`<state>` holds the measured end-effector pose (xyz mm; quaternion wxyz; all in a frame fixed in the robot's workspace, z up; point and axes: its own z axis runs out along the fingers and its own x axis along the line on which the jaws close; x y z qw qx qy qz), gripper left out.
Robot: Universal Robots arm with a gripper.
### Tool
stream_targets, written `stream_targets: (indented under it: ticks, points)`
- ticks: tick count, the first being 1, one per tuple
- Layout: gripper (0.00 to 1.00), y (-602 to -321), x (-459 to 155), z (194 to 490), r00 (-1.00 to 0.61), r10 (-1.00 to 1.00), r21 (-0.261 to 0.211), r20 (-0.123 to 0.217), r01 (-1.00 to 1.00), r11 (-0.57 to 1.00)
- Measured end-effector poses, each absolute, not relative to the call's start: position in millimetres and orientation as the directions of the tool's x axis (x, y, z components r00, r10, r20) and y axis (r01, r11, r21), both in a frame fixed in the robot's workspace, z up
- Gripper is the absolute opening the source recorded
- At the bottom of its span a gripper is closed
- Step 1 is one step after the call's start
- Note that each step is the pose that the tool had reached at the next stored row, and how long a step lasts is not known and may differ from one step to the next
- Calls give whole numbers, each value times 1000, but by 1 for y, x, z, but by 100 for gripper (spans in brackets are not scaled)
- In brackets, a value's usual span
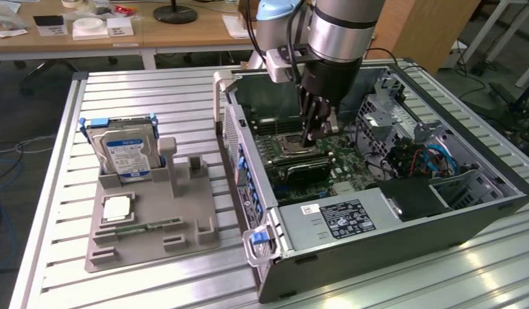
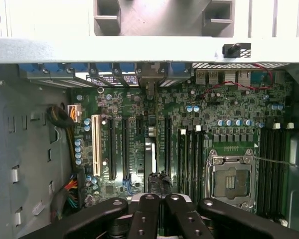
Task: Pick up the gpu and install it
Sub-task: 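Press down on the gpu until it lock into place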
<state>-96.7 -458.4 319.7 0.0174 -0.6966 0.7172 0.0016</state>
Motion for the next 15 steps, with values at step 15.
stream_targets:
  ticks: [15]
  points:
    - [11,-454,-97,304,-29,-999,-19,-26,-999,30]
